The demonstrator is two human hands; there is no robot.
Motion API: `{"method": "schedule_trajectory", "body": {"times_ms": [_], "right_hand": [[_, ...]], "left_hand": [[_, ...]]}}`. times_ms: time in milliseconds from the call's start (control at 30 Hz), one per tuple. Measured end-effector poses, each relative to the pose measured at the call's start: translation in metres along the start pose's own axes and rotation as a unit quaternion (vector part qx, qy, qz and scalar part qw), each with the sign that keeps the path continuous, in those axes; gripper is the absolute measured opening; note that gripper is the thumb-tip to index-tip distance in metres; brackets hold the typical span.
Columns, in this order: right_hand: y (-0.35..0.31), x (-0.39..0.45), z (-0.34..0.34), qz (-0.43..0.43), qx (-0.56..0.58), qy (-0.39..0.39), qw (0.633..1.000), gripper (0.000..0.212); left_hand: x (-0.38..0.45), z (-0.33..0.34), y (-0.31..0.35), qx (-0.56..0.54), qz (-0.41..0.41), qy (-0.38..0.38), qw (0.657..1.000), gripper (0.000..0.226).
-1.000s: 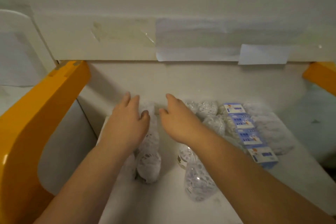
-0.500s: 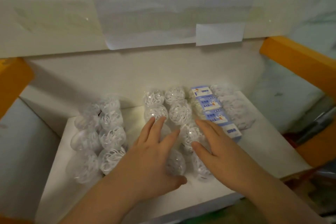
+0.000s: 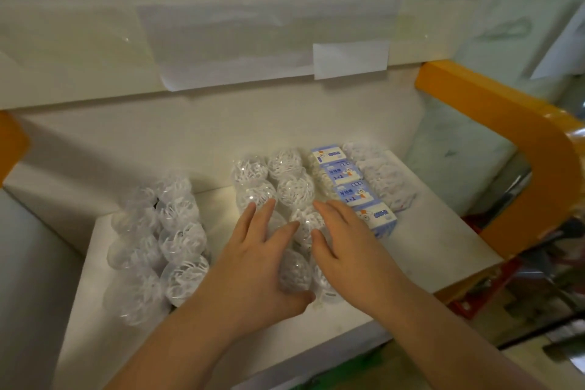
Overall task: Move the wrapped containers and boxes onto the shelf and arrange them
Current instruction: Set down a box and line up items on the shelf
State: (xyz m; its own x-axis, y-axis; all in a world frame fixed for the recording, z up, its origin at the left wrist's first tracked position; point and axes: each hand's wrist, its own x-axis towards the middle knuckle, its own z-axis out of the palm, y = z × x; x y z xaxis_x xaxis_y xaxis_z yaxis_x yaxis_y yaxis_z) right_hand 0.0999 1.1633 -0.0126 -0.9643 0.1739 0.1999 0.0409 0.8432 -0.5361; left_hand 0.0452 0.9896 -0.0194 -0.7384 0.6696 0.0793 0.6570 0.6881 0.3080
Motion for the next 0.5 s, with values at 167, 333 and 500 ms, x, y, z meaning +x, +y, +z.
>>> {"method": "schedule_trajectory", "body": {"times_ms": [167,333,500], "right_hand": [[0.001,-0.002,-0.004,-0.007,0.007,0.028,1.0,0.05],[0.031,-0.011,-0.03,0.022,0.041,0.092,0.995,0.034],[0.1,-0.004,-0.059,0.07,-0.018,0.092,0.993,0.04]], "left_hand": [[0.0,-0.001,-0.002,-0.025,0.005,0.016,1.0,0.109],[0.005,-0.018,0.01,-0.069,-0.037,0.066,0.995,0.092],[0.032,-0.025,0.049,-0.025,-0.017,0.074,0.997,0.077]]}}
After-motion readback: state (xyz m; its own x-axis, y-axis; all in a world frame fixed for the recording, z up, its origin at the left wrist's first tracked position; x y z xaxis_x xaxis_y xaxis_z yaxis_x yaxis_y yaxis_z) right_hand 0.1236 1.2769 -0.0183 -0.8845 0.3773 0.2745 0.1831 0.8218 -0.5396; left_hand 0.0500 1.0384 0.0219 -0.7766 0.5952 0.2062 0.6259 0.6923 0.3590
